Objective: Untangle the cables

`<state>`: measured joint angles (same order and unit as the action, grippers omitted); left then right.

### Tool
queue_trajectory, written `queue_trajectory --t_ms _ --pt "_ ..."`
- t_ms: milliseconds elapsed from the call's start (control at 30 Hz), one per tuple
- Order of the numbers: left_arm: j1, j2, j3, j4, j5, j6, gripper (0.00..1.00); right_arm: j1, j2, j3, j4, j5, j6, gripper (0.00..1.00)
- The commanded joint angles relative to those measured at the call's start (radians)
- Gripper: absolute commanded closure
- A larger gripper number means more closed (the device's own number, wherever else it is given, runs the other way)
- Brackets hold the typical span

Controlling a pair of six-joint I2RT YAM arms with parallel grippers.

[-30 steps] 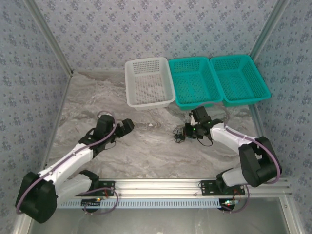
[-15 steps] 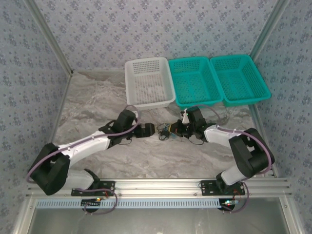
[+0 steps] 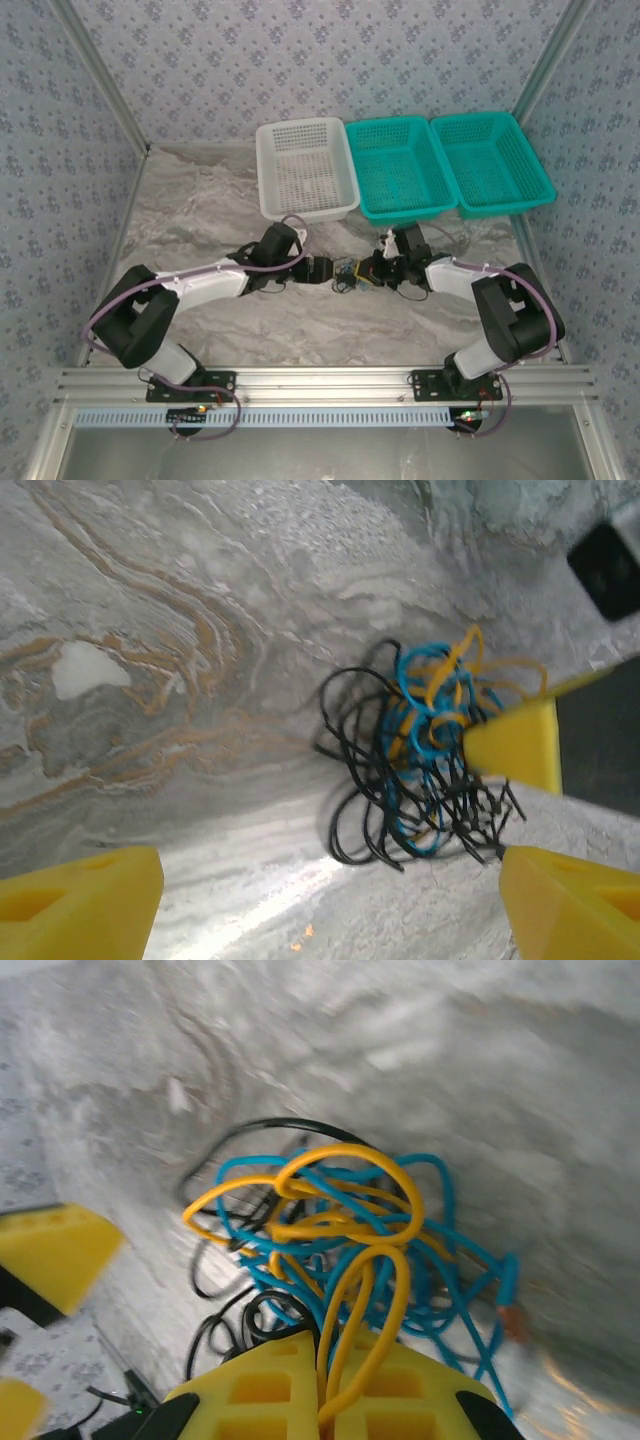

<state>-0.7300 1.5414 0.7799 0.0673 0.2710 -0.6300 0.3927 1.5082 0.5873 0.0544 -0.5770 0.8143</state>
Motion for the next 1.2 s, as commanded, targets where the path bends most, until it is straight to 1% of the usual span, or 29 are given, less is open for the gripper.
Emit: queue_trajectory --t_ms 0,67,133,267,400,500,633,767,867,933,1067,1133,1167 --pt "-0.002 0.022 0.045 0.022 0.060 -0.011 0.13 -0.003 -0.014 -0.033 -0.153 0.095 -0.059 1.00" --pt "-0.005 0.035 0.047 0.020 0.067 0.005 0.15 0.001 -0.009 -0.028 -0.226 0.177 -0.082 1.00" --pt "-0.012 0.049 0.059 0.007 0.070 0.030 0.15 0.003 -0.005 -0.026 -0.267 0.230 -0.115 1.00" --pt "-0.043 0.074 0.113 -0.050 0.062 0.098 0.16 -0.002 -0.017 -0.029 -0.332 0.303 -0.123 1.00" --pt "-0.049 0.109 0.141 -0.054 0.059 0.105 0.17 0.000 -0.017 -0.007 -0.409 0.389 -0.157 0.95" --pt "-0.051 0.136 0.161 -0.045 0.078 0.101 0.19 0.000 -0.023 0.006 -0.434 0.413 -0.176 0.86" --pt "-0.051 0.173 0.193 -0.051 0.092 0.105 0.25 0.002 -0.037 0.009 -0.440 0.452 -0.176 0.72" --pt "-0.051 0.217 0.230 -0.053 0.138 0.113 0.32 0.005 -0.036 0.019 -0.439 0.466 -0.212 0.63" --pt "-0.057 0.239 0.249 -0.040 0.178 0.127 0.35 0.011 -0.036 0.023 -0.437 0.476 -0.213 0.63" --pt "-0.063 0.258 0.265 -0.042 0.189 0.139 0.37 0.012 -0.033 0.024 -0.433 0.479 -0.212 0.67" --pt "-0.066 0.320 0.310 -0.044 0.221 0.135 0.48 0.015 -0.024 0.025 -0.429 0.483 -0.207 0.70" --pt "-0.066 0.329 0.323 -0.038 0.244 0.135 0.49 0.017 -0.021 0.021 -0.430 0.486 -0.204 0.70" --pt "-0.065 0.327 0.323 -0.033 0.250 0.127 0.48 0.017 -0.020 0.020 -0.430 0.485 -0.203 0.70"
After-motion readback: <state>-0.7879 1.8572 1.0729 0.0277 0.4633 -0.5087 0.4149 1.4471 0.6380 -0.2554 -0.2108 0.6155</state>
